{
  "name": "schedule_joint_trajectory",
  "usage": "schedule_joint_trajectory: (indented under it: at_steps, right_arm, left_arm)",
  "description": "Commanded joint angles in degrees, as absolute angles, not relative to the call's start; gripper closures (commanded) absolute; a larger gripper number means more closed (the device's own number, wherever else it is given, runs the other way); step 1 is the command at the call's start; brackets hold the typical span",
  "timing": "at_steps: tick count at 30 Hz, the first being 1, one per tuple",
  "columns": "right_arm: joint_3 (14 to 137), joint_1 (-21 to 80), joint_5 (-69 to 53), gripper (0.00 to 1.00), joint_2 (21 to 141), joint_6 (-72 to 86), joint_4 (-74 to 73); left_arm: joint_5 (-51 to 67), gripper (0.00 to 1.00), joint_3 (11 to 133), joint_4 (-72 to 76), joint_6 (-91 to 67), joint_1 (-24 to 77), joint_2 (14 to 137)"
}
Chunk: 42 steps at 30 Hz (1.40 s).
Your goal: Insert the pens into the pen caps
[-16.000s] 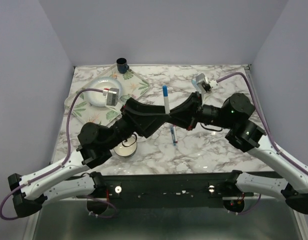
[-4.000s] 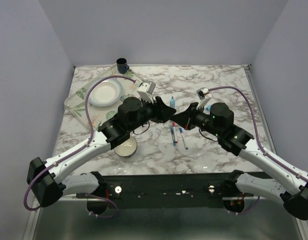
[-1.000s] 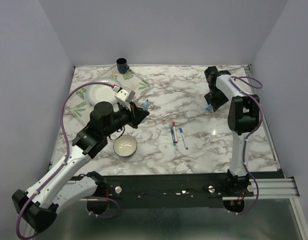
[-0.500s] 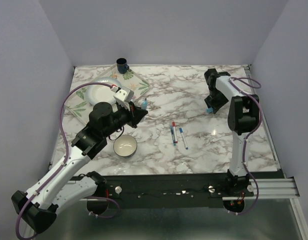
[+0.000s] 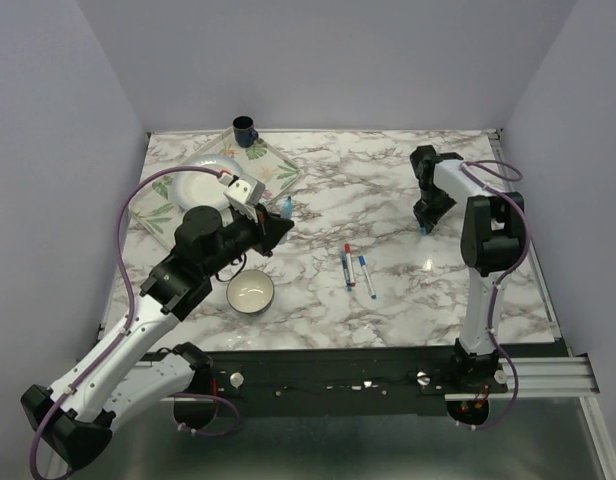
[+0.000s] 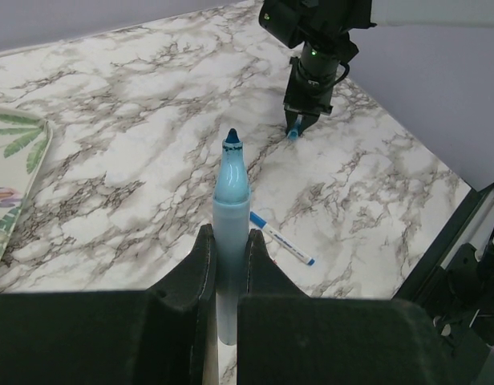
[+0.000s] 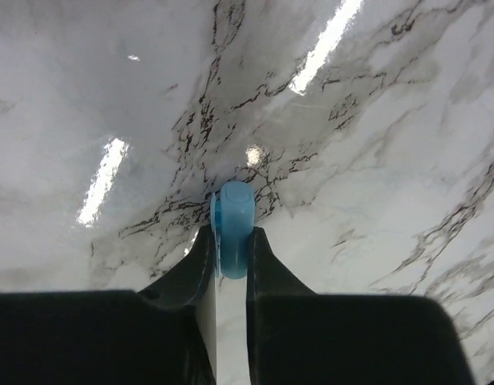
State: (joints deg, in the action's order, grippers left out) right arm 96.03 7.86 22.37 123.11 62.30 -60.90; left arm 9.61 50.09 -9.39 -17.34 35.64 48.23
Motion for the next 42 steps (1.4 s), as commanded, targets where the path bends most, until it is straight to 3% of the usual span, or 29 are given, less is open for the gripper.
schedule_joint_trajectory:
  at_steps: [1,10,18,23,29,32,37,42]
  right_arm:
    - [92.39,7.82,22.24,0.97,119.71,58.81,-55.47]
    - [79.65,7.82,18.91,0.99,111.72,45.65,-43.00]
    - [58.21,7.91,0.54,0.99,91.53,30.24,-22.87]
    - [56.78,9.57,-12.17,0.99,79.56,25.84,-19.52]
    - [55.82,14.05,-24.76,0.99,64.09,28.82,-8.90]
    - [53.01,17.64,-32.50,0.99,58.56,34.62,4.71]
    - [53.00,24.78,-34.98,0.99,55.99,39.97,17.65]
    - [50.01,31.37,-35.78,0.99,56.16,42.36,29.51]
  left_arm:
    - [8.09,1.00,49.39,-8.35,-16.61,35.68,46.67]
    - [8.26,1.00,49.22,-8.35,-16.52,35.68,46.58]
    - [13.61,1.00,49.13,-7.74,-16.87,35.68,48.69]
    - [19.76,1.00,49.13,-6.33,-17.40,36.03,50.71]
    - [28.72,1.00,48.69,-3.78,-18.37,37.26,51.94]
    - [33.73,1.00,48.52,-1.24,-20.73,37.70,53.60]
    - [46.74,1.00,48.34,5.52,-26.01,39.98,56.69]
    - [51.94,1.00,46.50,13.88,-32.68,40.17,57.39]
